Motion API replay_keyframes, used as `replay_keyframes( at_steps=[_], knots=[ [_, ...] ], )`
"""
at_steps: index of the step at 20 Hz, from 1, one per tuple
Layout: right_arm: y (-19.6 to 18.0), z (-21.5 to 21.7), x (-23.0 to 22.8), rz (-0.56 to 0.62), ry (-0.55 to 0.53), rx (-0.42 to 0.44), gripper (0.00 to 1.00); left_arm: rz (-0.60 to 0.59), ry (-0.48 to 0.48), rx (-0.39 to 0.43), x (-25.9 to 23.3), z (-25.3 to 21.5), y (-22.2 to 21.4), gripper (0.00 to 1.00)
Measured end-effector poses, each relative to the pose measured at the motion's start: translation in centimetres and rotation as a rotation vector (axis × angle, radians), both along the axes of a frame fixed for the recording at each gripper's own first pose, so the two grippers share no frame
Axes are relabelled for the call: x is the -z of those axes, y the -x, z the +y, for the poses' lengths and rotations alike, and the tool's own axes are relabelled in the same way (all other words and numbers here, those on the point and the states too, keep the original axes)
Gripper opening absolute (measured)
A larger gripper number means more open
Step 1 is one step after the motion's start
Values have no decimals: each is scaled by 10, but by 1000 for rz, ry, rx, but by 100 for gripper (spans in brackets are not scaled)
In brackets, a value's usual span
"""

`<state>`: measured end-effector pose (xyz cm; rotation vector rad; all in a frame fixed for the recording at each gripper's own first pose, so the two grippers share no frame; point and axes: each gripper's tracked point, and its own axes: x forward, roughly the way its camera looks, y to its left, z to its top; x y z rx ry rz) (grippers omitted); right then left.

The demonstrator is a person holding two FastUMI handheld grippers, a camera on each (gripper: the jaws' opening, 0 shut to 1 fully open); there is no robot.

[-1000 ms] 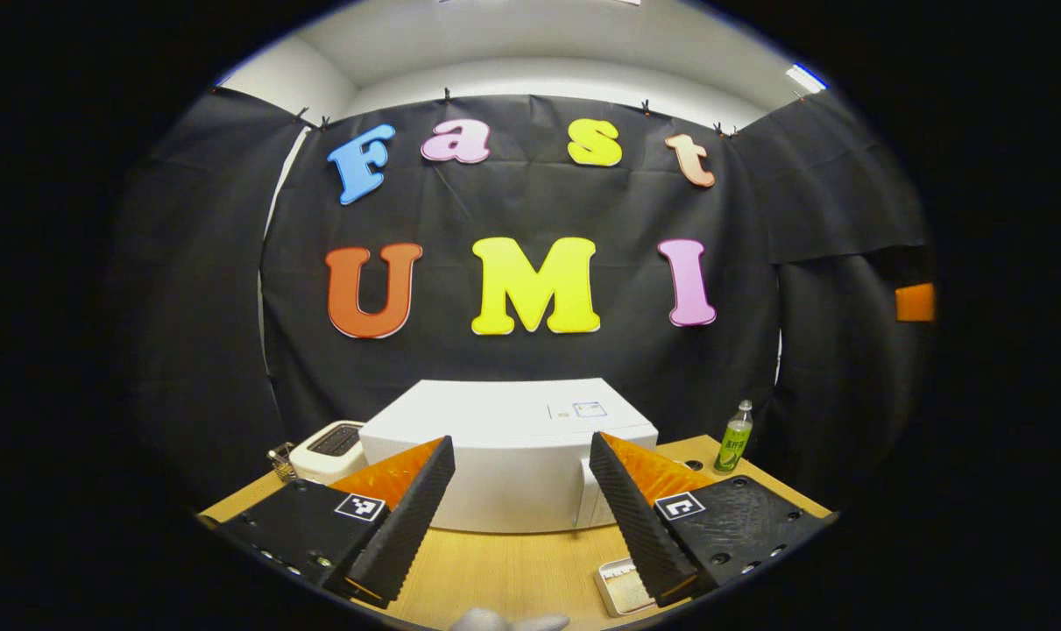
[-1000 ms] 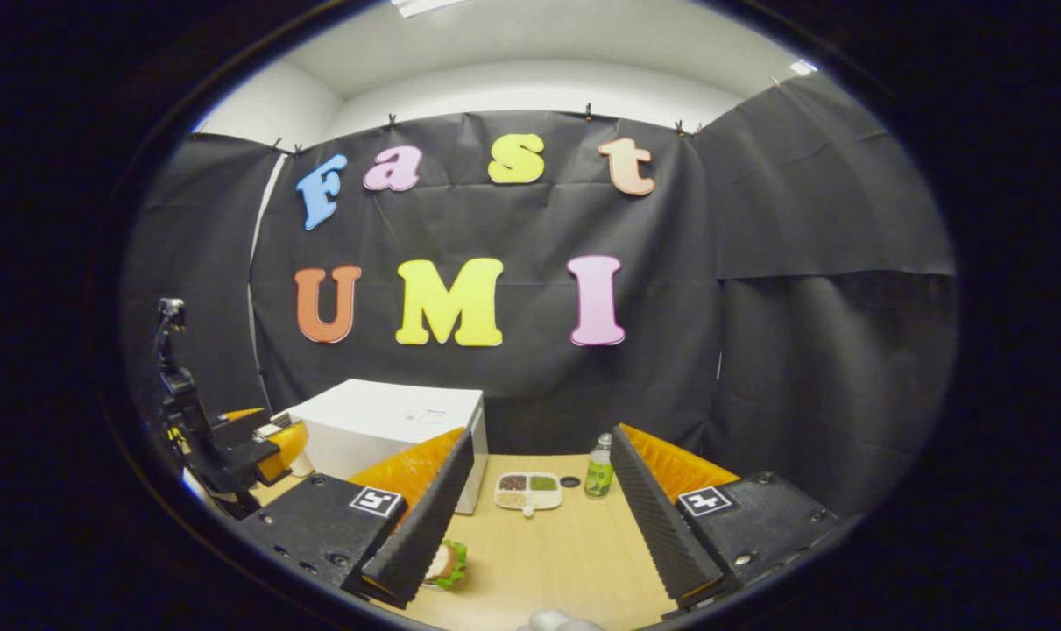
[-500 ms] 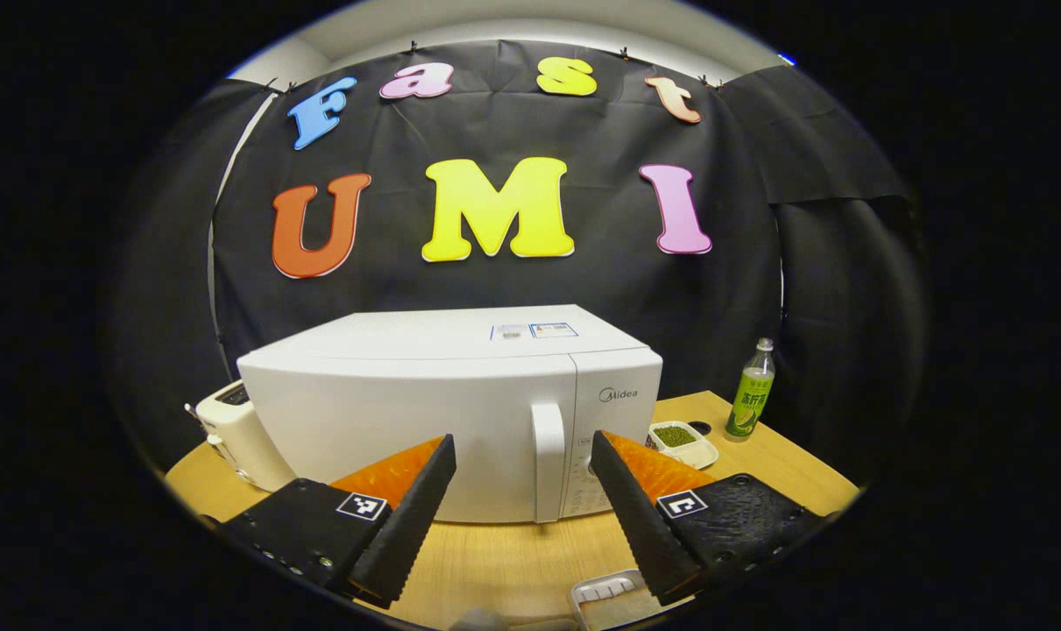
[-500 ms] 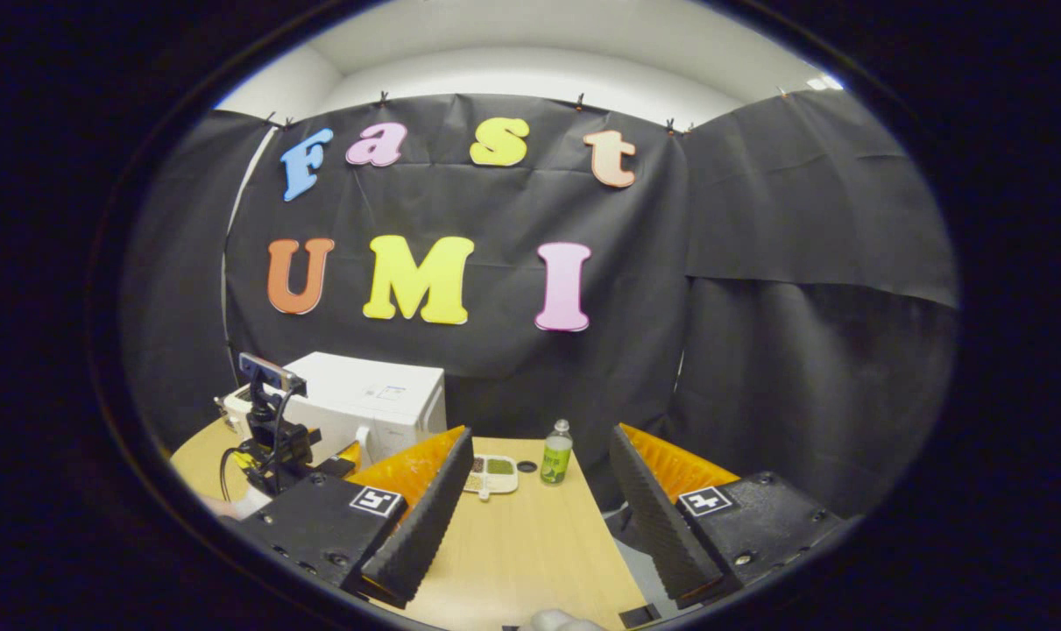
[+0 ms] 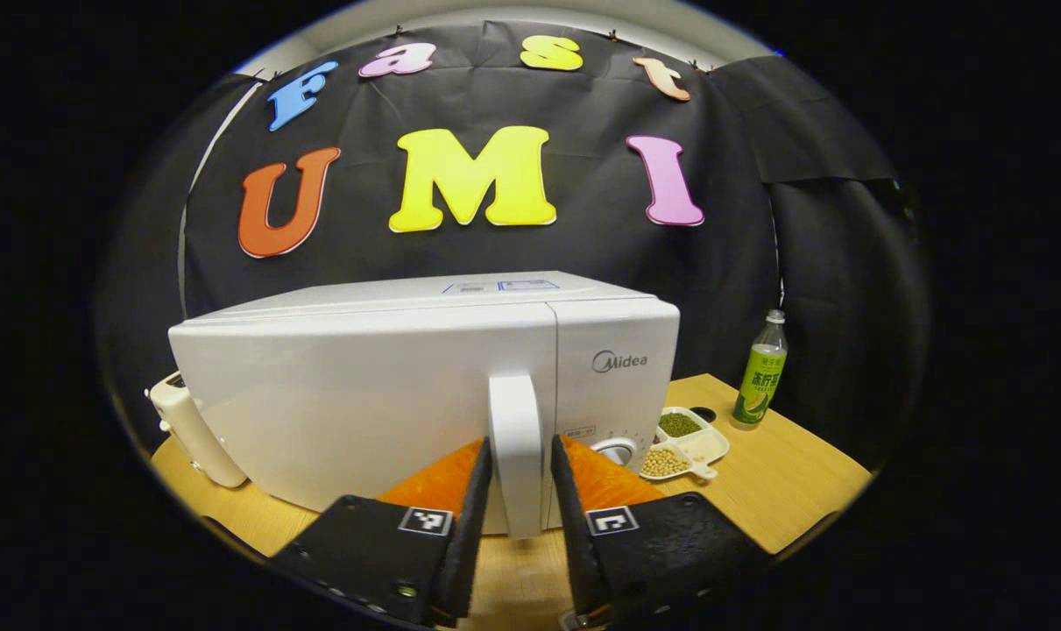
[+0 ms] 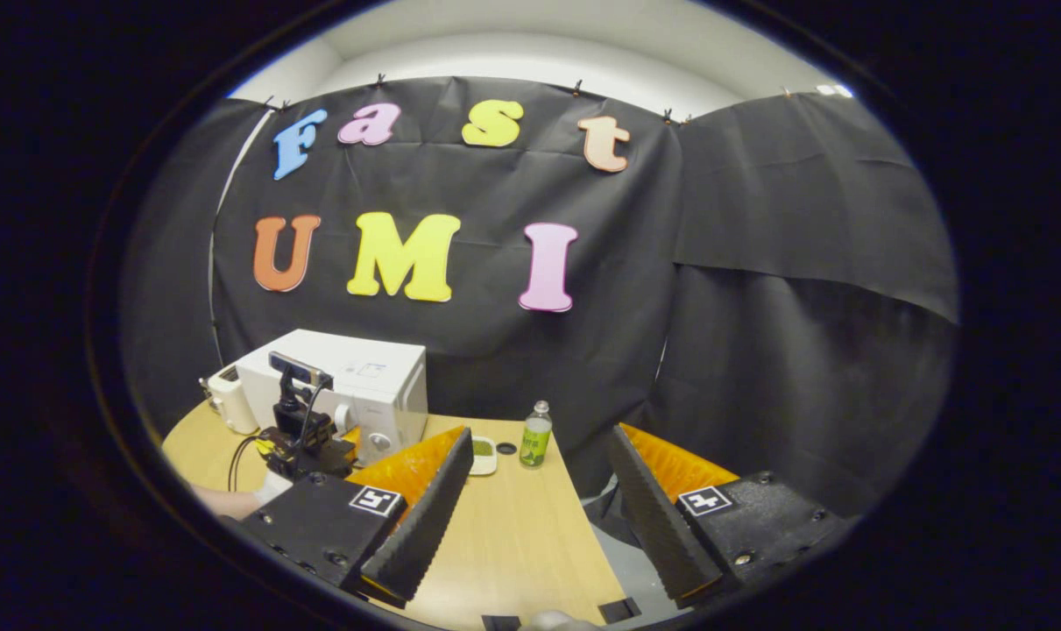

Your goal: Open the microwave oven with the left hand, put the food in, and close the microwave oven.

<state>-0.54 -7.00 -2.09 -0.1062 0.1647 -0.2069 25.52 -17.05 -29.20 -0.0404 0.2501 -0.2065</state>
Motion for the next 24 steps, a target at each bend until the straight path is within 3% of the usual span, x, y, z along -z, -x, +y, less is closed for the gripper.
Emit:
replay_keyframes(
  at_steps=[1,2,3,9,10,14,16,21,24],
  knots=[
    [-2,1,-1,2,1,-5,92,3,25,6,0,0,-1,36],
    [-2,4,2,3,1,-12,92,10,39,9,0,0,1,29],
    [-2,6,2,6,3,-18,100,13,37,12,-1,-1,0,26],
    [-4,15,0,-3,-24,-44,100,30,32,21,2,0,2,11],
    [-3,16,1,-4,-27,-48,96,39,43,21,1,1,3,6],
    [-5,18,4,-7,-23,-59,96,68,48,41,4,2,13,6],
    [-9,20,5,-7,3,-66,96,9,22,61,0,7,32,6],
    [-22,48,9,-4,-14,-137,100,20,41,110,3,17,61,6],
    [-26,63,7,-9,-3,-174,97,28,13,133,4,21,72,12]
  ],
)
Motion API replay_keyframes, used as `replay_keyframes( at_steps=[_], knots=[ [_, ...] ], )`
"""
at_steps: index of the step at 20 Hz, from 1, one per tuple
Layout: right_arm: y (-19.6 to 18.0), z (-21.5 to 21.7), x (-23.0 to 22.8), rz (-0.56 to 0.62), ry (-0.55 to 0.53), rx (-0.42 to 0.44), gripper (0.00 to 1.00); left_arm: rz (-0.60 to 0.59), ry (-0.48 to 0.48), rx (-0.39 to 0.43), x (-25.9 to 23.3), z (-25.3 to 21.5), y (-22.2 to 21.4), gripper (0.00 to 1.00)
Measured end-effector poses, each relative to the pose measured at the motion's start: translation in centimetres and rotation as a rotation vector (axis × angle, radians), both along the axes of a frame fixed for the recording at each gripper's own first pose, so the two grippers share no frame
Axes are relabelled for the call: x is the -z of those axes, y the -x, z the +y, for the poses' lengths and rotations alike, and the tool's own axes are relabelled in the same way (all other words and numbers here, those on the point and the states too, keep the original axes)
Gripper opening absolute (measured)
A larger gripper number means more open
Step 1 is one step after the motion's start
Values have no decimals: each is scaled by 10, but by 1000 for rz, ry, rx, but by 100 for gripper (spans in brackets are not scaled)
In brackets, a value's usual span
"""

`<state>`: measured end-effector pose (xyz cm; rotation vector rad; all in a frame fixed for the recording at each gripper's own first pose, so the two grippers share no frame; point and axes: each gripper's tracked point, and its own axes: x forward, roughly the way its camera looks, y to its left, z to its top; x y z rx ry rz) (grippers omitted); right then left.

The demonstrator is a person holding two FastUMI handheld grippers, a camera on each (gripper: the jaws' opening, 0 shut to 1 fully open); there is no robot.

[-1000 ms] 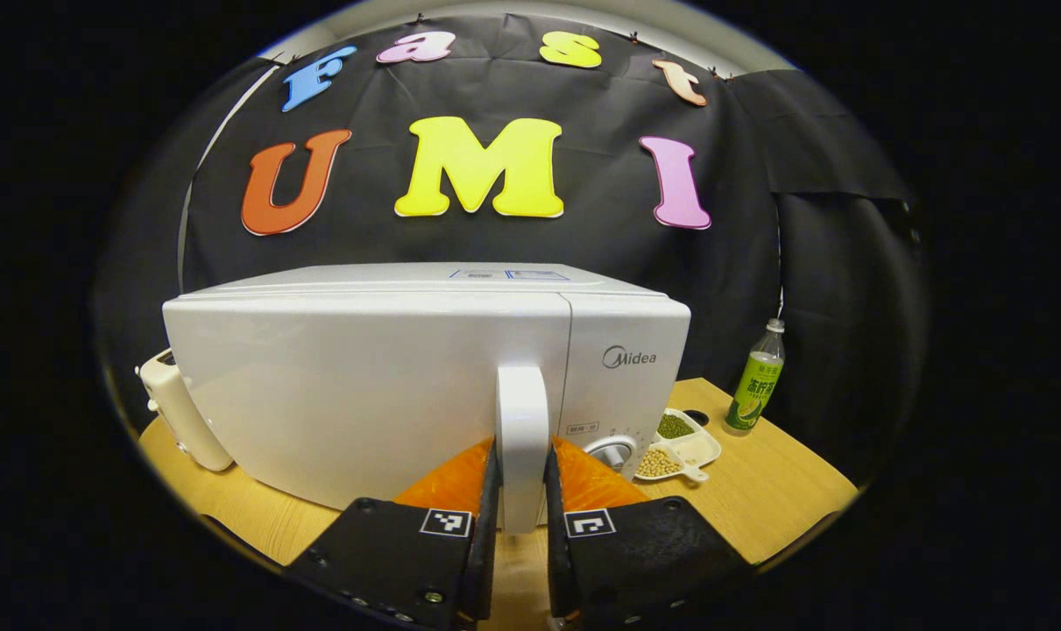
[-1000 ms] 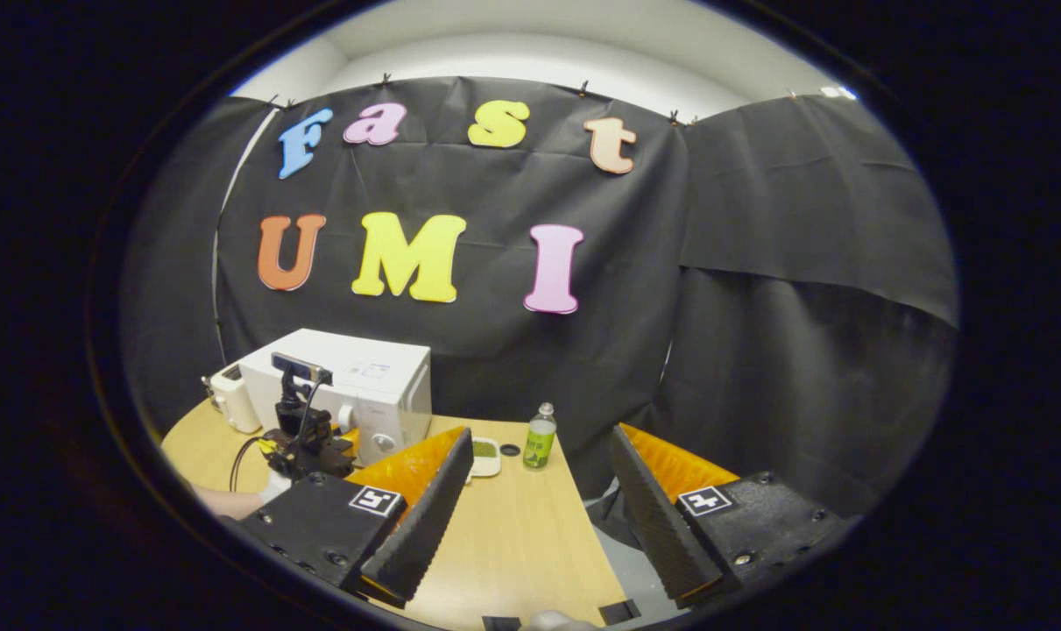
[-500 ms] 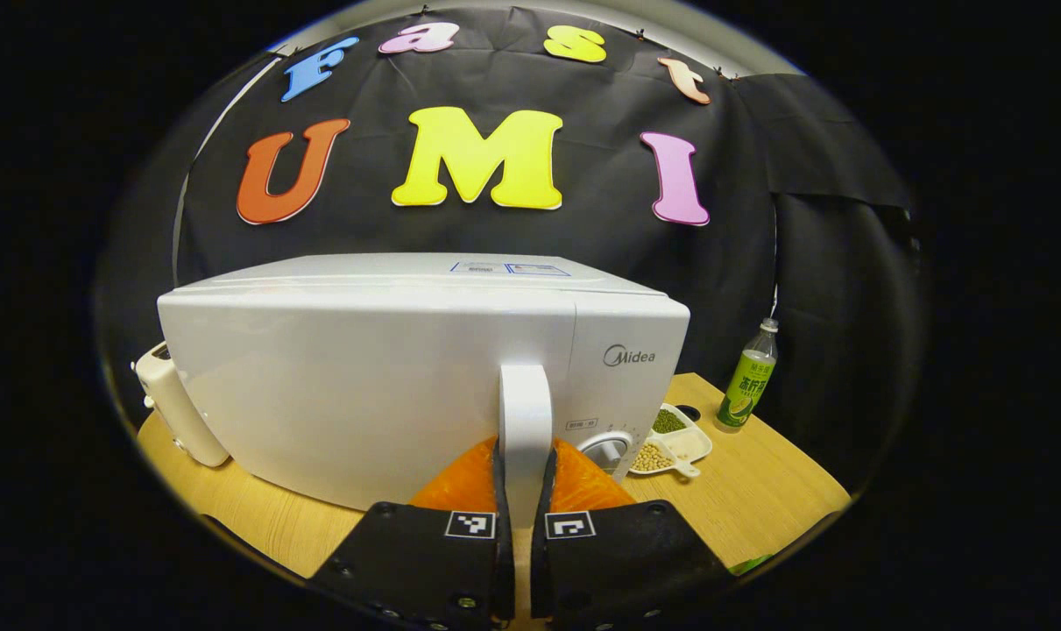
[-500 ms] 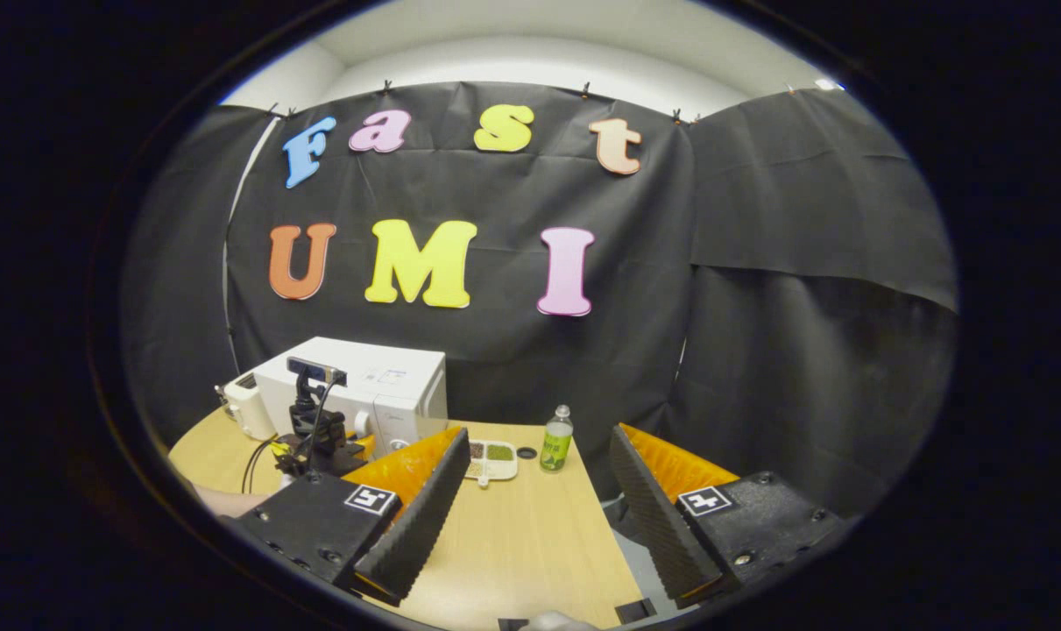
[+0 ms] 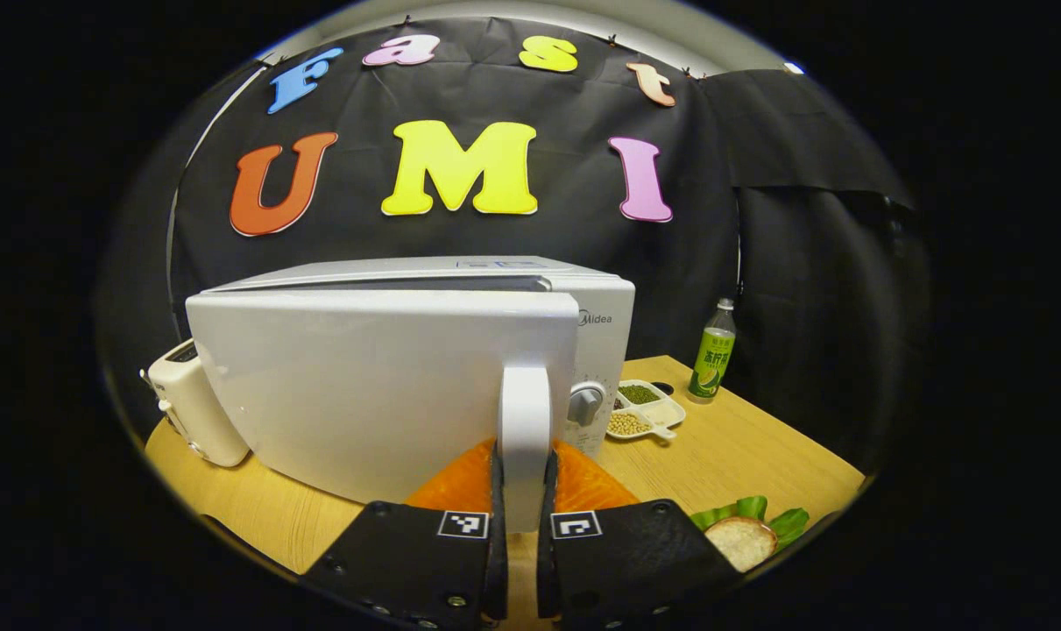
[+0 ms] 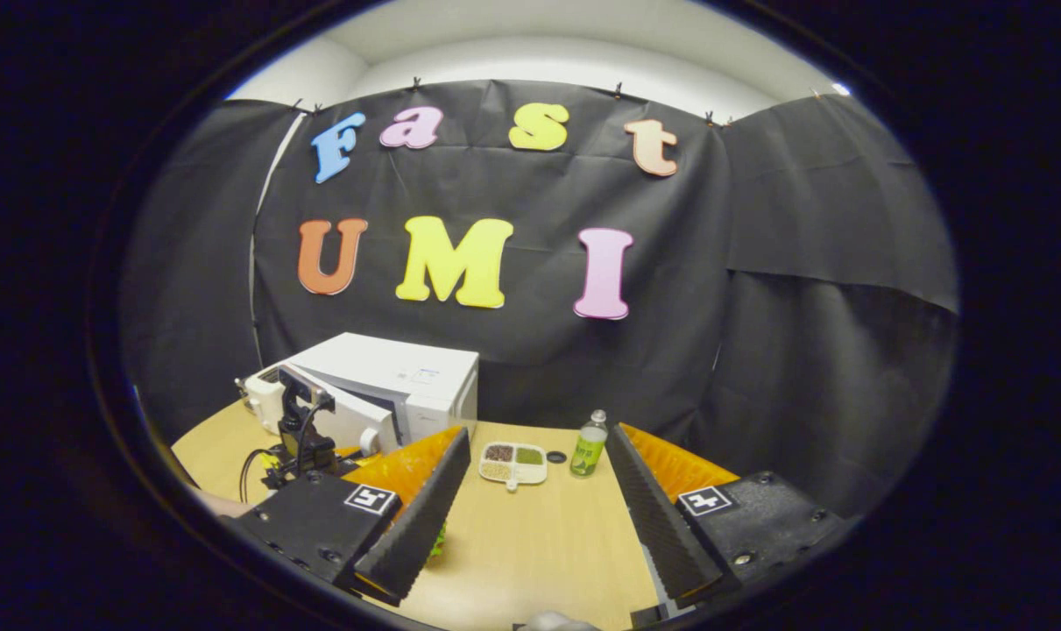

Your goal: Open the microwave oven with the left hand, put the food in, and close the microwave oven.

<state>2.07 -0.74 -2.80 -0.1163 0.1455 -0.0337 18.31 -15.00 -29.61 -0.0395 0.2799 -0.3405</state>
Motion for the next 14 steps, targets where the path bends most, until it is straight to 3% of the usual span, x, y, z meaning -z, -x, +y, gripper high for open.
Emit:
replay_keyframes(
  at_steps=[1,3,4,5,6,7,8,10,11,12,13,14],
  knots=[
    [0,2,-1,0,1,-4,100,-6,-9,5,-1,1,2,5],
    [3,6,-4,-9,-17,-16,97,-18,-31,-9,-4,8,5,32],
    [3,8,-6,-16,-20,-16,97,-44,-32,-23,-11,12,5,26],
    [4,7,-5,-19,-22,-15,96,-60,-32,-30,-17,18,2,32],
    [6,8,-4,-19,-29,-16,96,-54,-28,-32,-14,21,3,52],
    [7,10,-4,-16,-36,-20,100,-43,-26,-37,-12,25,3,57],
    [10,12,0,-12,-41,-24,96,-43,-31,-60,-13,35,4,64],
    [16,14,1,-11,-47,-32,100,-19,4,-57,-11,41,8,98],
    [18,14,2,-7,-46,-31,100,-4,18,-54,-11,43,17,98],
    [21,14,5,-5,-44,-33,96,-3,16,-53,-10,46,20,90],
    [22,15,6,-6,-45,-33,96,-12,2,-54,-13,49,24,90],
    [23,16,8,-2,-49,-38,96,-20,-15,-55,-13,52,29,98]
  ],
)
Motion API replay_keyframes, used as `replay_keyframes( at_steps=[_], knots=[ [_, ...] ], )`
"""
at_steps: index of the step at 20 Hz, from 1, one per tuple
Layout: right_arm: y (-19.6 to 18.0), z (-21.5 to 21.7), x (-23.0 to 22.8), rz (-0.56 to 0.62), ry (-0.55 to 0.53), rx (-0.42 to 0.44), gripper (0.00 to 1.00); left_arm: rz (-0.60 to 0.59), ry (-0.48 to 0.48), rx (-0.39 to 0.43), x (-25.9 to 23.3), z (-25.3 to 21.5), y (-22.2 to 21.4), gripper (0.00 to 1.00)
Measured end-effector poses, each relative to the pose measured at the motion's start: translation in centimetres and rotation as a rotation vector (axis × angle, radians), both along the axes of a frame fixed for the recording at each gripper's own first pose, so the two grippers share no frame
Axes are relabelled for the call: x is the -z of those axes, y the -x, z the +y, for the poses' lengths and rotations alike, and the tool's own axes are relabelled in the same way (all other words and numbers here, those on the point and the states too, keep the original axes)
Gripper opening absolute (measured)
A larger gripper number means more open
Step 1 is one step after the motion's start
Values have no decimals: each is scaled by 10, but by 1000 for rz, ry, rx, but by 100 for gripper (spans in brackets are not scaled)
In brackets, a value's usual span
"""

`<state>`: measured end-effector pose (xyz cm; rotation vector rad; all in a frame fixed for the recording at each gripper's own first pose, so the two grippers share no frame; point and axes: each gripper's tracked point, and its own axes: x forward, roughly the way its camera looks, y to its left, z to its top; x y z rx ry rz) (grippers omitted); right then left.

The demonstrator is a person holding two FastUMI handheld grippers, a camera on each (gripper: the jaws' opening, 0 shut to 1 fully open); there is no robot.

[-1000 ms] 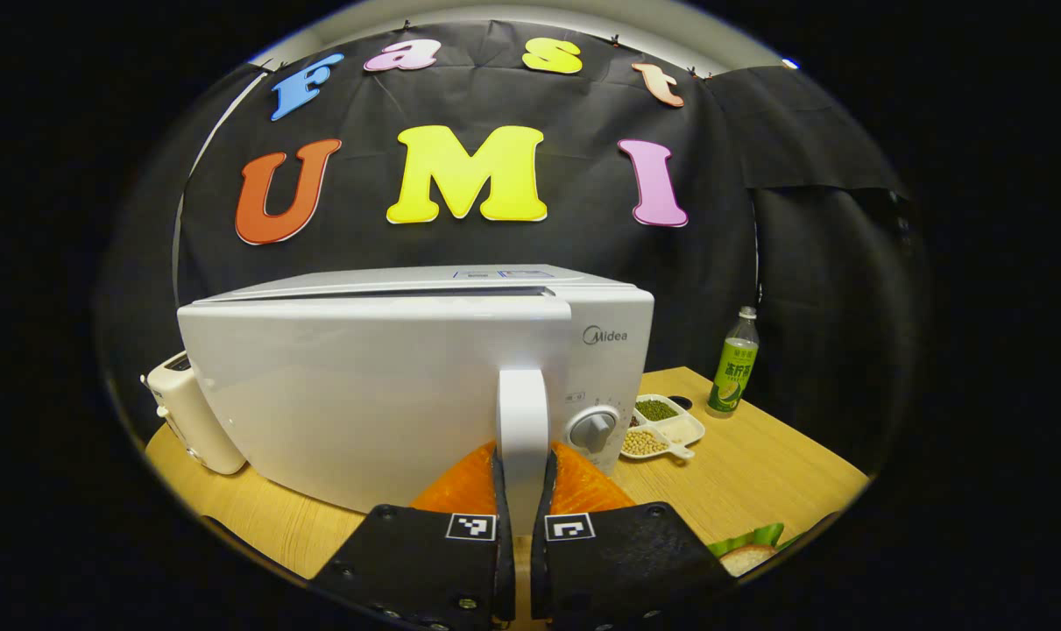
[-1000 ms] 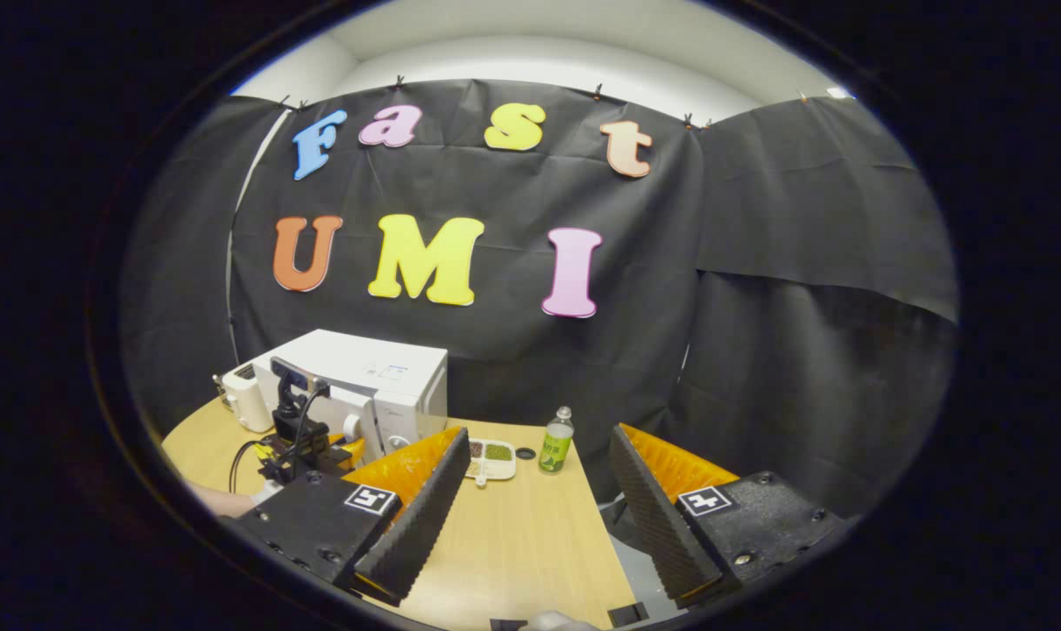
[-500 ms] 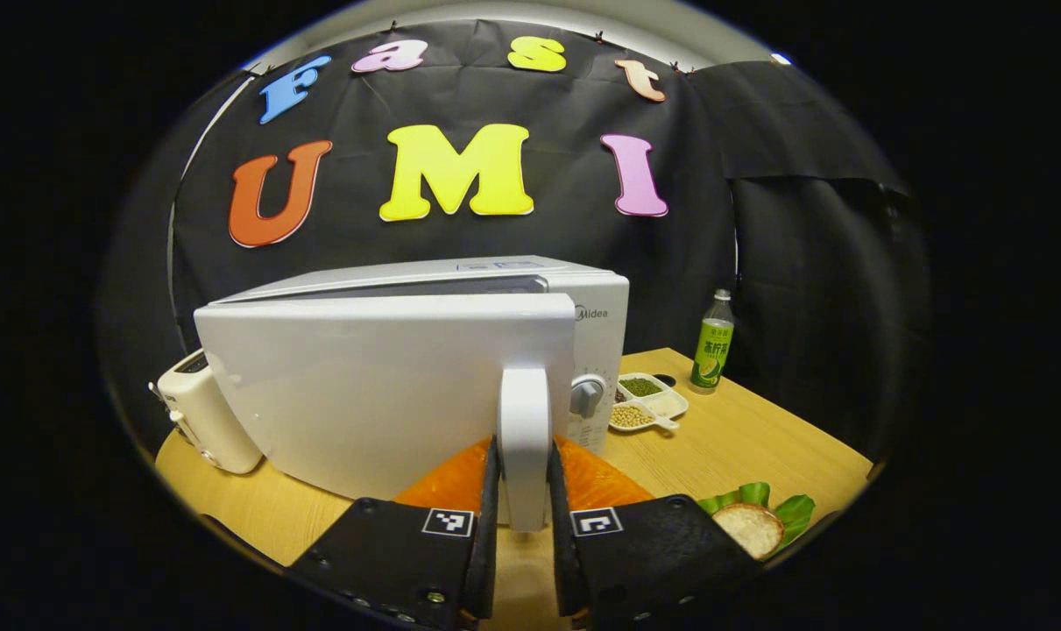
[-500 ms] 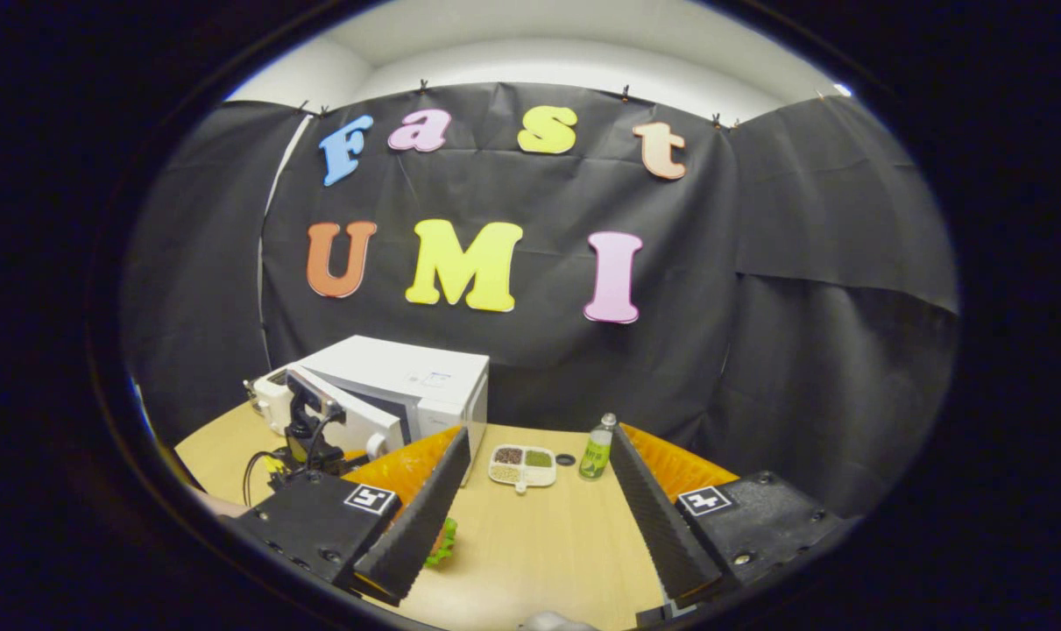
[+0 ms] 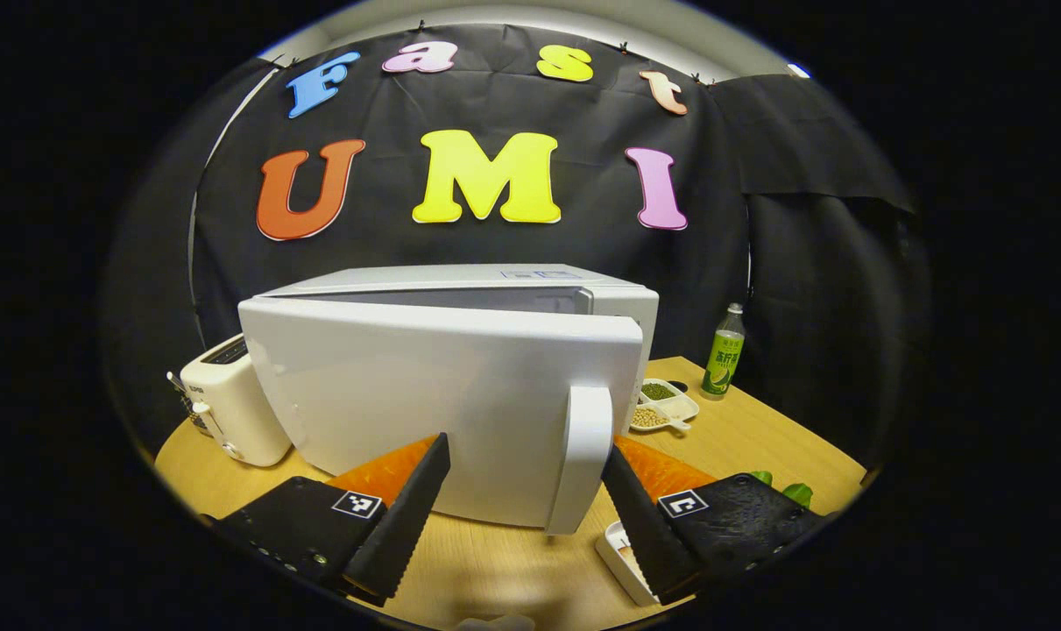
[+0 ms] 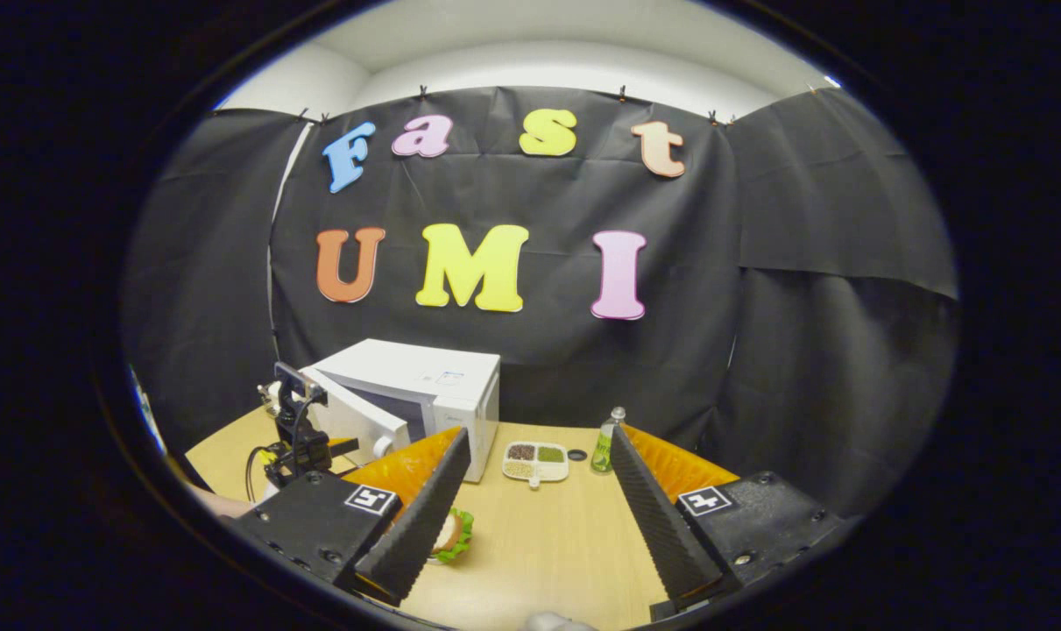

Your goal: Open the microwave oven with the left hand, put the food in, and close the microwave oven.

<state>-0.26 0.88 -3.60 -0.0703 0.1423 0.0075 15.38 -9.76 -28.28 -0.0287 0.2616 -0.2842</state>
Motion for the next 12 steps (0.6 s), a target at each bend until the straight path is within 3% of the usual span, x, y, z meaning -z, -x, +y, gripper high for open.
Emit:
replay_keyframes(
  at_steps=[6,8,12],
  knots=[
    [6,27,16,27,-30,-73,100,30,11,-12,3,28,41,98],
    [7,35,24,42,-31,-92,96,37,1,-28,4,41,57,98],
    [12,55,35,71,-54,-145,100,61,1,-73,6,74,90,98]
  ],
)
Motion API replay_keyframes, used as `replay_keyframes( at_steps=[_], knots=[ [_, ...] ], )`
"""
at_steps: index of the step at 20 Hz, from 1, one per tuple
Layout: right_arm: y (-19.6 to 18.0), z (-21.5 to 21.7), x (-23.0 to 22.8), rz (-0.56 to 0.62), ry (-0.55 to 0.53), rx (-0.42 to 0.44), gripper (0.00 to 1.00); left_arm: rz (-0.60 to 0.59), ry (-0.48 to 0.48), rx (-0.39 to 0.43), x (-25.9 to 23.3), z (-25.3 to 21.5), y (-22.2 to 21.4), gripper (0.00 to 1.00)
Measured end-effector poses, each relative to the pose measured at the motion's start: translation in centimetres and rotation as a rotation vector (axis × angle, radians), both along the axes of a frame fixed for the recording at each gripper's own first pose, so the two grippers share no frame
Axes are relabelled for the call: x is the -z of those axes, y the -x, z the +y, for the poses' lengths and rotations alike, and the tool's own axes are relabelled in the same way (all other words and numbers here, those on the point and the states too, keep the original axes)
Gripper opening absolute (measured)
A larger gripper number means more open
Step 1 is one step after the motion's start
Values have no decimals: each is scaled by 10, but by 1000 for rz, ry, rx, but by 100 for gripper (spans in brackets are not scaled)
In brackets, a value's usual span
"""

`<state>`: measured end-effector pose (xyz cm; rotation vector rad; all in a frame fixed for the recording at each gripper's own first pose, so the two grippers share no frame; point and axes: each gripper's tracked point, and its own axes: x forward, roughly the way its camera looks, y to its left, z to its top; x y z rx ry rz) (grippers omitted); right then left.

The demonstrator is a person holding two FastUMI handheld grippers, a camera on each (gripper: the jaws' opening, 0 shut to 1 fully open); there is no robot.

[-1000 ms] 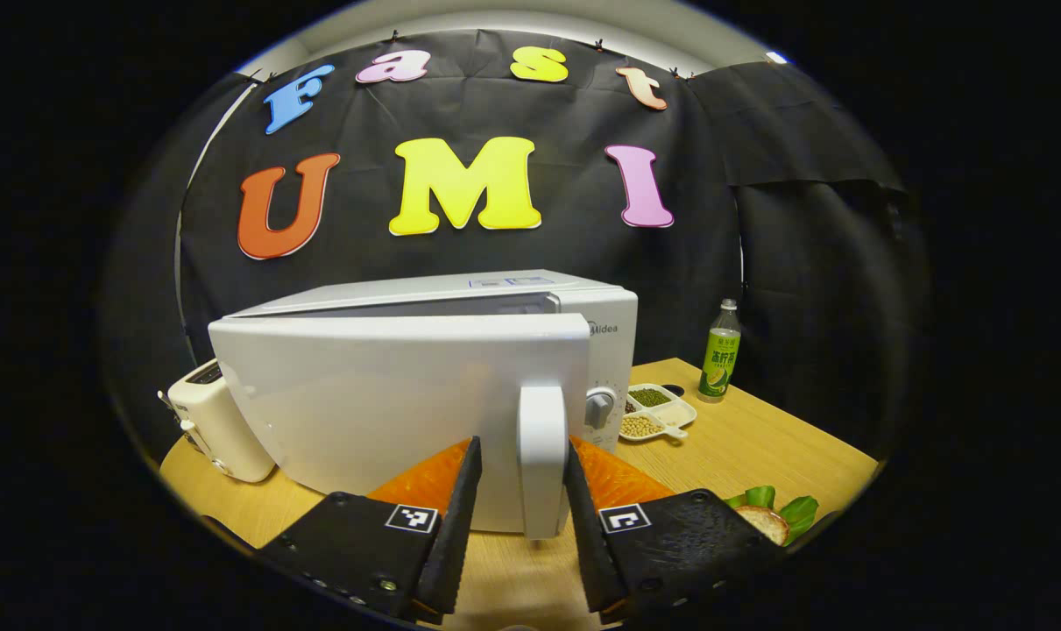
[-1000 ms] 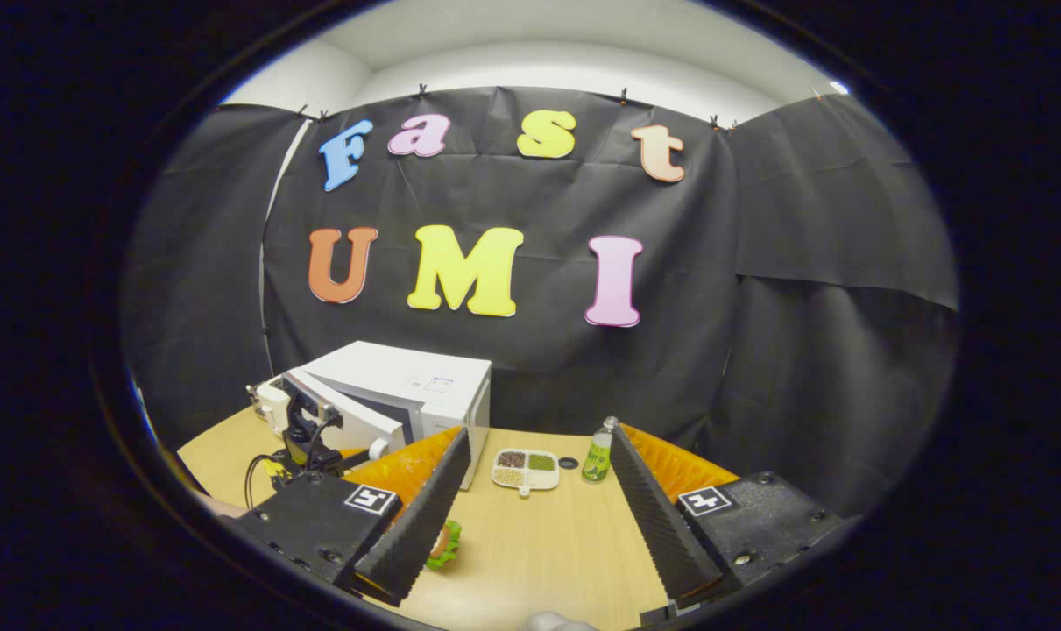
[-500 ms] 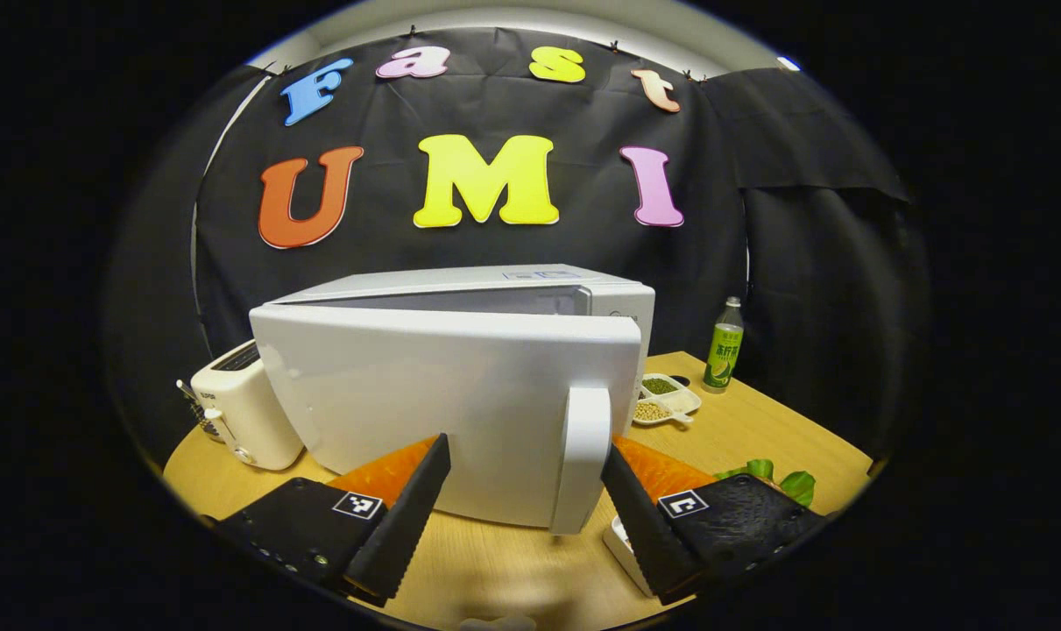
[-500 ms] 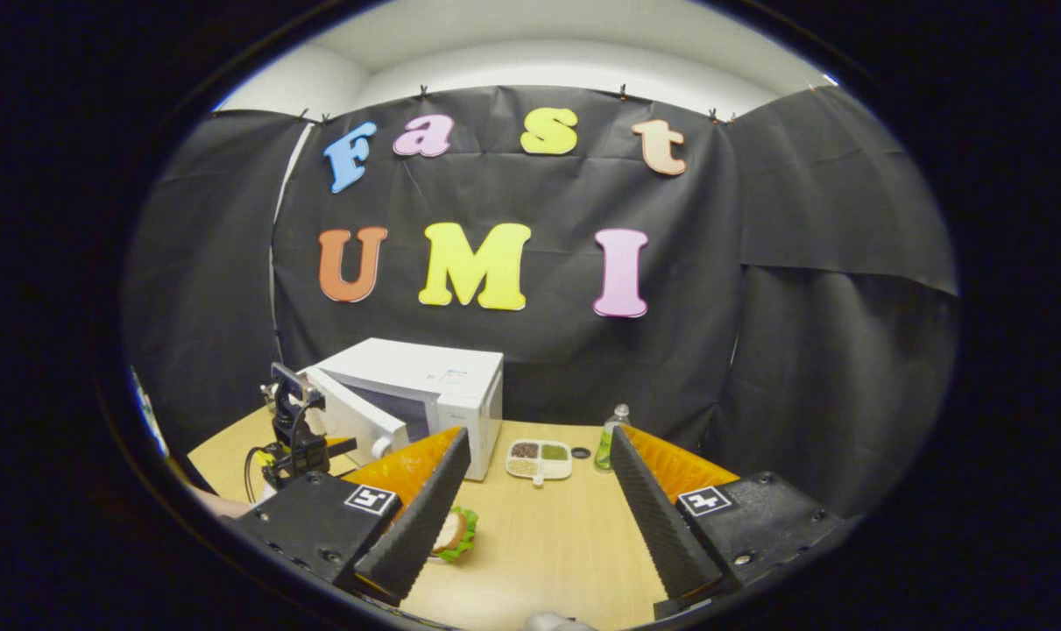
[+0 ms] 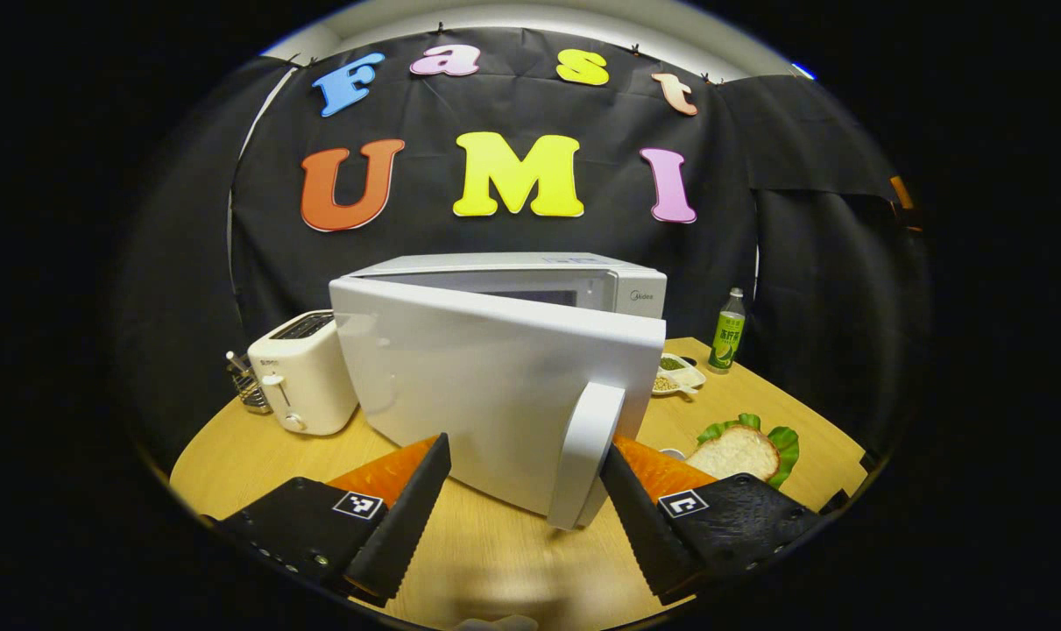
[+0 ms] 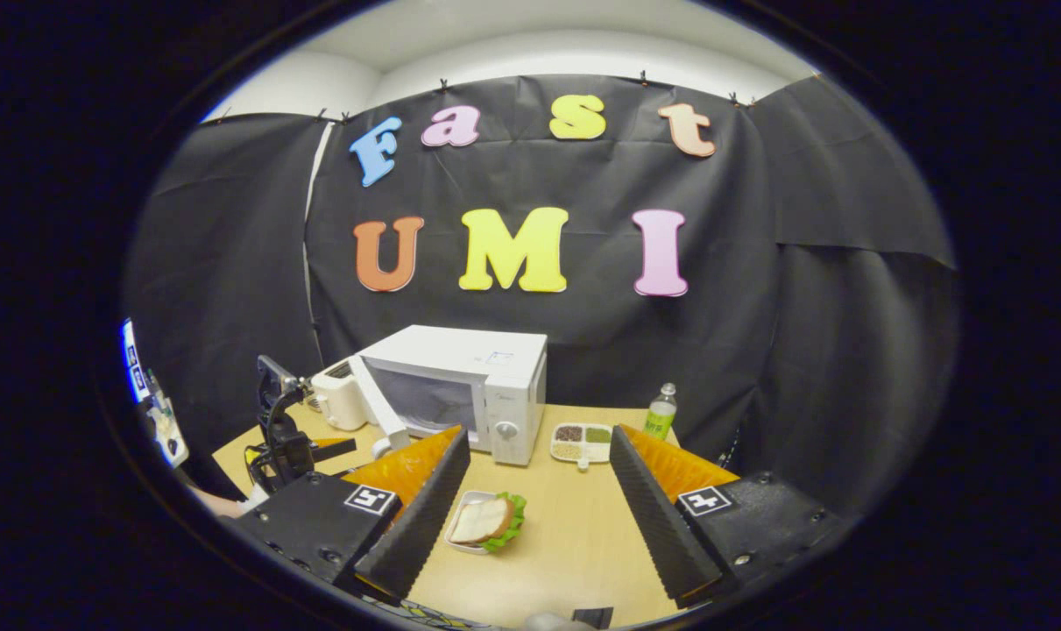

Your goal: Open the microwave oven with the left hand, put the food in, and close the microwave oven.

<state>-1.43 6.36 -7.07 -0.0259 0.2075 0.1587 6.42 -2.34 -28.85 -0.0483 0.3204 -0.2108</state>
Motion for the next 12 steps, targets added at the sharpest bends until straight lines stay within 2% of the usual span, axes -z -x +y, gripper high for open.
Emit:
replay_keyframes(
  at_steps=[3,4,5,7,10,12],
  knots=[
    [2,13,5,13,-3,-36,96,15,3,-50,3,30,25,98],
    [3,18,7,16,-2,-48,100,17,-4,-68,4,42,33,98],
    [3,22,10,22,1,-58,96,21,-13,-90,5,55,40,98],
    [2,29,14,30,1,-71,100,29,-24,-133,6,79,54,98],
    [1,41,23,44,-5,-96,100,44,-48,-194,10,116,72,98],
    [0,48,28,53,-4,-110,96,46,-58,-222,10,136,82,98]
  ],
)
